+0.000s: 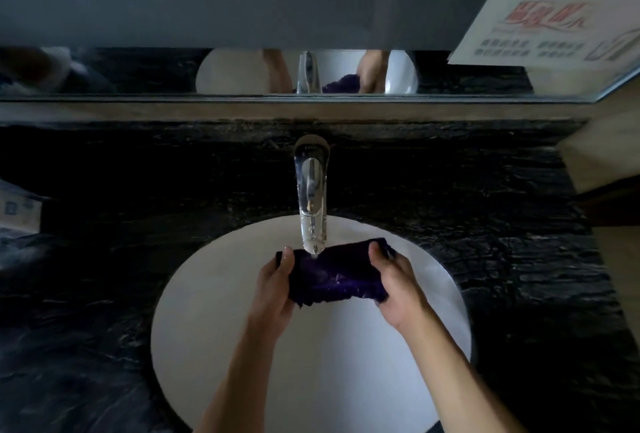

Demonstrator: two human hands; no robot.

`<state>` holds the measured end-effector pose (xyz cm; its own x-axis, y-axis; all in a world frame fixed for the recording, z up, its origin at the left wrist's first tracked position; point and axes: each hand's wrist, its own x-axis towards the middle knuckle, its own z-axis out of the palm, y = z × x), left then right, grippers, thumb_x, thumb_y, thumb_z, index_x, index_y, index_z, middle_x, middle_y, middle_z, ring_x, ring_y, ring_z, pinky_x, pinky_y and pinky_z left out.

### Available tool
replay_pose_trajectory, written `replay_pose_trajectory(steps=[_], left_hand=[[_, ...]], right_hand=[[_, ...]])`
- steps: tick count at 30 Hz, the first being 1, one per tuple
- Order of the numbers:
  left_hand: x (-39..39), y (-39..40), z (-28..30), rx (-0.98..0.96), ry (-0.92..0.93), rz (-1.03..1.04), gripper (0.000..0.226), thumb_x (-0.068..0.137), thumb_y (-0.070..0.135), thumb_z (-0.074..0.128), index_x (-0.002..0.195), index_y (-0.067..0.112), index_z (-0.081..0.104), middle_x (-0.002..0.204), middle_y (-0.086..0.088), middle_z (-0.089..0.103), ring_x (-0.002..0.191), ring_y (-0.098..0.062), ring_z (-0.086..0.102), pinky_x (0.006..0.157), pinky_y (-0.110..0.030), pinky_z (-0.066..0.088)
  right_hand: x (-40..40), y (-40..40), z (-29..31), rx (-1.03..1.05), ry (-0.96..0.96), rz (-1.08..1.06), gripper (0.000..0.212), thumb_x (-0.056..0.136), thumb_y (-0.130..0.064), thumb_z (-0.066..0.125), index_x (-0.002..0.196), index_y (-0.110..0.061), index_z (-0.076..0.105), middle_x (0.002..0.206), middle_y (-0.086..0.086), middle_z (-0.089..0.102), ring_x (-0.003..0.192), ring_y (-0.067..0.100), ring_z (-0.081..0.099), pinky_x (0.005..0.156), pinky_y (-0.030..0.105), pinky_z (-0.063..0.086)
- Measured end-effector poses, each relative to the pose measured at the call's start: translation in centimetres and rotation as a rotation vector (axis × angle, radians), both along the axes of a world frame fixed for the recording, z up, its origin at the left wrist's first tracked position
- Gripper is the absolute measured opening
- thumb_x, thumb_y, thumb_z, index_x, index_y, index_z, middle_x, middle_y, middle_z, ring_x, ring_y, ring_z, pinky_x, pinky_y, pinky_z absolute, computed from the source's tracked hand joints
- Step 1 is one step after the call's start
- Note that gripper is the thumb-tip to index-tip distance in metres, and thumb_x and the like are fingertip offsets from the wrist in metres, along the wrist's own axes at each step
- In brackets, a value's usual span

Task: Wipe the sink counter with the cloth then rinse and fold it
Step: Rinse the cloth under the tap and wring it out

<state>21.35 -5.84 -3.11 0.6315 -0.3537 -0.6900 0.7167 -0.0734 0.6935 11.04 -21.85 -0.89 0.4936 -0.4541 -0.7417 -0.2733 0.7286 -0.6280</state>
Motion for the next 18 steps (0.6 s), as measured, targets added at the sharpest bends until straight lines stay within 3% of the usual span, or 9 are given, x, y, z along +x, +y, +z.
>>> replay_pose_trajectory(steps=[3,6,9,12,18], left_hand=[[-0.5,-1.9,0.0,0.0,0.042,-0.031,0.026,0.106,0.023,0.049,0.101,0.003,0.064,0.079,-0.017,0.07,0.053,-0.029,0.06,0.045,-0.03,0.043],[-0.5,-2.3,-0.1,-0.092,0.13,-0.089,0.024,0.098,0.018,0.061,0.113,-0.001,0.064,0.093,-0.022,0.072,0.072,-0.035,0.066,0.064,-0.042,0.049],[-0.4,-2.2,-0.2,-0.122,0.099,-0.092,0.033,0.094,0.02,0.062,0.112,-0.008,0.063,0.089,-0.025,0.067,0.066,-0.033,0.062,0.055,-0.037,0.045],[0.0,-1.6,0.0,-0.09,0.079,-0.02,0.014,0.102,0.008,0.053,0.103,-0.002,0.062,0.08,-0.018,0.066,0.058,-0.03,0.06,0.046,-0.032,0.041],[1.3,0.6,1.2,0.051,-0.149,-0.02,0.018,0.103,0.016,0.055,0.103,0.003,0.066,0.083,-0.022,0.069,0.06,-0.03,0.061,0.046,-0.029,0.041]], right_hand=[[-0.8,-0.4,0.4,-0.029,-0.019,-0.075,0.028,0.1,-0.022,0.062,0.119,-0.003,0.066,0.112,0.02,0.075,0.097,0.034,0.075,0.067,0.036,0.061],[-1.7,-1.0,1.2,0.007,-0.098,-0.103,0.02,0.094,-0.009,0.065,0.111,-0.001,0.07,0.108,0.021,0.076,0.093,0.032,0.076,0.068,0.035,0.061],[-2.2,-0.9,1.3,0.027,-0.157,-0.114,0.024,0.091,-0.008,0.065,0.113,0.001,0.068,0.108,0.021,0.076,0.093,0.032,0.075,0.071,0.036,0.062],[-1.6,-0.1,0.6,0.029,-0.153,-0.136,0.023,0.098,-0.012,0.059,0.116,0.002,0.066,0.109,0.024,0.074,0.094,0.035,0.074,0.074,0.041,0.063],[1.1,2.1,-1.4,0.067,-0.099,-0.157,0.026,0.103,-0.016,0.056,0.126,-0.003,0.06,0.119,0.024,0.072,0.102,0.038,0.073,0.071,0.043,0.061]])
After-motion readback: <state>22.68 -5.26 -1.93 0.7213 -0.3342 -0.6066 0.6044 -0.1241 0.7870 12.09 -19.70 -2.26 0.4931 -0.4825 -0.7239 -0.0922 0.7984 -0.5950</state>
